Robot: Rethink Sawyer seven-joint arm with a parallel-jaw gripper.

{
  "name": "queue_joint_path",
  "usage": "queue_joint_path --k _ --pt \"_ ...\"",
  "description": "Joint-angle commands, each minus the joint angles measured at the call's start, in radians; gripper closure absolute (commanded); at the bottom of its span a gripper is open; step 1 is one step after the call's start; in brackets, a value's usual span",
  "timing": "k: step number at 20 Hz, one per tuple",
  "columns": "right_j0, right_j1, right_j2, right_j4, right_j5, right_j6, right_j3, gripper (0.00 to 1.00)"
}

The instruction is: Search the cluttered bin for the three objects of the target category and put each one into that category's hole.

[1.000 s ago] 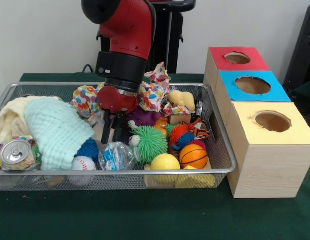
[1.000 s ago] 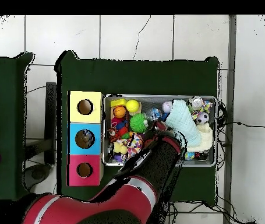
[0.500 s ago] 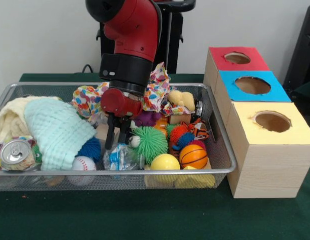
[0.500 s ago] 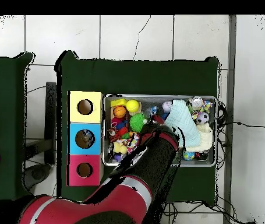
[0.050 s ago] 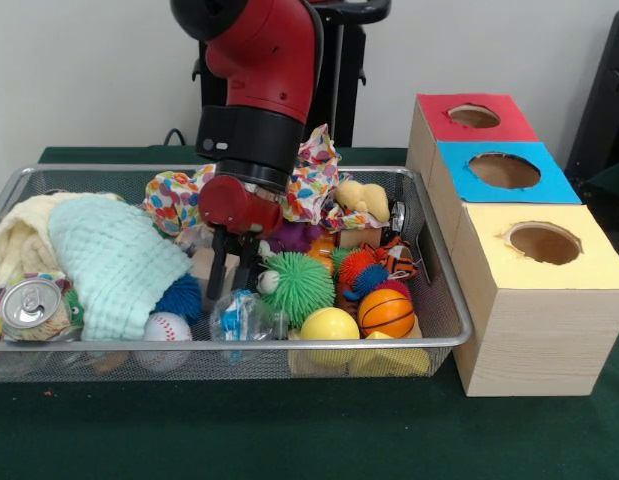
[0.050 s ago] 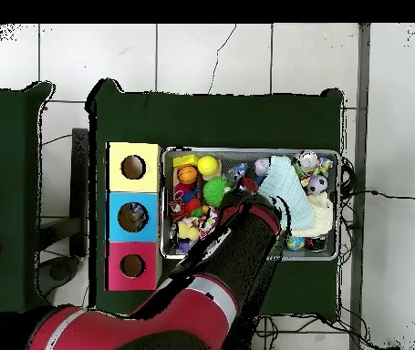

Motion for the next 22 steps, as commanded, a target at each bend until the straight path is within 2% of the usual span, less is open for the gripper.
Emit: queue_joint_path --k 1,7,10,17,22 --pt "0.013 0.068 0.053 0.075 0.013 0.073 -0.087 0.00" --pt "0.025 0.090 0.034 0.103 -0.001 0.069 -0.092 0.00" --pt "0.038 0.123 0.011 0.125 -0.010 0.056 -0.107 0.00" --pt "0.105 0.243 -0.104 0.230 -0.050 0.013 -0.135 0.00" --pt "0.161 0.327 -0.202 0.332 -0.108 -0.019 -0.133 0.00"
